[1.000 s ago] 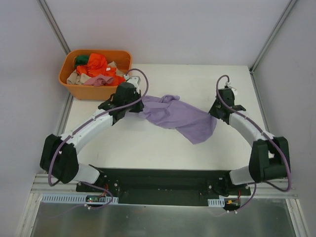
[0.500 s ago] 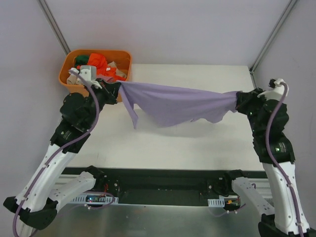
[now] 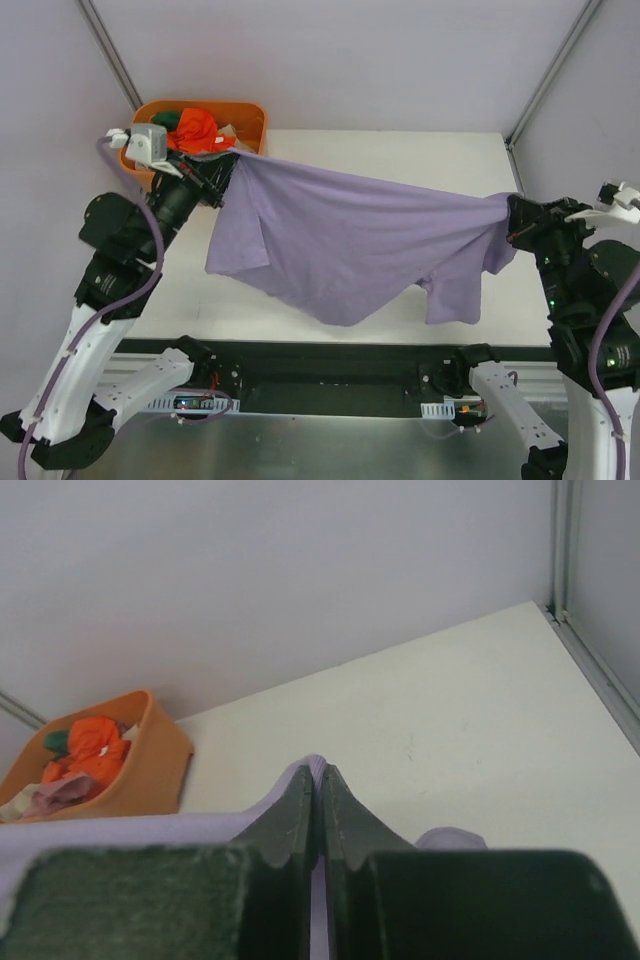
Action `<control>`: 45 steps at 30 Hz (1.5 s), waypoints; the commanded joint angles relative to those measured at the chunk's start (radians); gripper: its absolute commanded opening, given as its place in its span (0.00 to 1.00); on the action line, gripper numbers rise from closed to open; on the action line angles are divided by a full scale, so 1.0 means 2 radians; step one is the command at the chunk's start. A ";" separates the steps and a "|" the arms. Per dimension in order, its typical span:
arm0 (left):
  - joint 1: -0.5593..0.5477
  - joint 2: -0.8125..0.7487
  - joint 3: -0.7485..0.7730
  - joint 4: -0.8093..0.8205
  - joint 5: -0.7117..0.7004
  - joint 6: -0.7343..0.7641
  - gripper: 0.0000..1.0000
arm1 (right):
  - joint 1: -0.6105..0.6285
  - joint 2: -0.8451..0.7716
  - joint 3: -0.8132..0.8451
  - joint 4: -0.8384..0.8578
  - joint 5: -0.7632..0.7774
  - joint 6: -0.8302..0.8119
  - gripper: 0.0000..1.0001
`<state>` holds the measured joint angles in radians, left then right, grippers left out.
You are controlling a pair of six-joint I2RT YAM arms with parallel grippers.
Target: Fold and stack the t-shirts
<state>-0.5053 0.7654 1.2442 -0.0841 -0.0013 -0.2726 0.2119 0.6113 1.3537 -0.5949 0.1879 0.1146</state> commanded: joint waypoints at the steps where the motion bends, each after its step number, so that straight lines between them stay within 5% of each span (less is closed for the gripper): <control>1: -0.002 0.120 0.040 0.033 -0.038 0.020 0.00 | -0.002 0.068 -0.005 -0.023 0.091 -0.015 0.01; 7: 0.009 0.427 0.209 0.021 -0.047 0.076 0.05 | -0.050 0.209 -0.036 -0.034 0.168 0.009 0.01; 8: 0.010 0.489 0.279 0.000 -0.048 0.076 0.15 | -0.063 0.236 -0.038 -0.035 0.144 0.011 0.01; 10: 0.010 0.602 0.397 -0.060 -0.038 0.084 0.65 | -0.081 0.304 -0.037 -0.033 0.125 0.019 0.15; 11: 0.010 0.646 0.450 -0.099 -0.041 0.078 0.86 | -0.087 0.328 -0.032 -0.032 0.116 0.019 0.27; 12: 0.009 0.688 0.503 -0.133 -0.042 0.070 0.99 | -0.091 0.353 -0.026 -0.031 0.104 0.011 0.55; 13: 0.009 0.711 0.530 -0.156 -0.032 0.066 0.99 | -0.093 0.372 -0.020 -0.029 0.099 0.004 0.71; 17: 0.008 0.703 0.504 -0.157 -0.019 0.059 0.99 | -0.095 0.403 -0.009 -0.042 0.110 0.003 0.99; 33: -0.052 0.430 0.001 -0.065 0.117 -0.056 0.99 | -0.097 0.318 -0.203 0.079 -0.045 -0.001 0.96; 40: -0.068 0.426 -0.096 -0.042 0.130 -0.098 0.99 | -0.102 0.280 -0.297 0.116 -0.020 0.032 0.96; 45: -0.060 0.479 -0.080 -0.041 0.115 -0.105 0.99 | -0.114 0.277 -0.348 0.161 -0.048 0.072 0.96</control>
<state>-0.6453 1.6653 1.0451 -0.2134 0.2321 -0.4408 0.0109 1.1877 0.7082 -0.3759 0.1413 0.1833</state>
